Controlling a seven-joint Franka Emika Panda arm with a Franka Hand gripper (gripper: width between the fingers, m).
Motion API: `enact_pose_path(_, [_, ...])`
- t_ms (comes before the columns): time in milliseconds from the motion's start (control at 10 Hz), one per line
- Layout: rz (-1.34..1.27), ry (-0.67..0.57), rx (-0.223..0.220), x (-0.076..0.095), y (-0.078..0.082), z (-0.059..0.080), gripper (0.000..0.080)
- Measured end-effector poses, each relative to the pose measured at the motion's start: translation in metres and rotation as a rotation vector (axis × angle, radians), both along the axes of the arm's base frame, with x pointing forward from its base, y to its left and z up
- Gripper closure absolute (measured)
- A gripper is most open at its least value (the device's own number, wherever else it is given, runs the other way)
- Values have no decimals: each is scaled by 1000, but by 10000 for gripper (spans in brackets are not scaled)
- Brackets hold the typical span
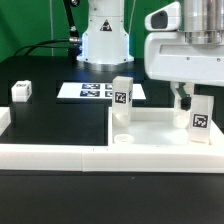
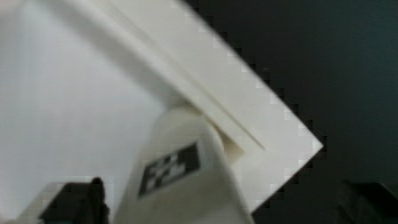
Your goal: Assemble square table
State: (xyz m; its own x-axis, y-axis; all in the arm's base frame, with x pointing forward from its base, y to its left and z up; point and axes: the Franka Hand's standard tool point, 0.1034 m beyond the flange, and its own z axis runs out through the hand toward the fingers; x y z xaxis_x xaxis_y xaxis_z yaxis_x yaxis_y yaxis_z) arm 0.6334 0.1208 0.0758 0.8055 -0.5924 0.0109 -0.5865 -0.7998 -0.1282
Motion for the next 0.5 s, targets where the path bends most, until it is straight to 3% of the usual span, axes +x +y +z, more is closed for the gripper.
enact_pose_path(100, [158,-21,-22,3,-6,0,151])
enact_pose_path(300, [224,-29,-29,3,-9,-1,151])
enact_pose_path(500, [189,-26,-25,3,-9,-1,414])
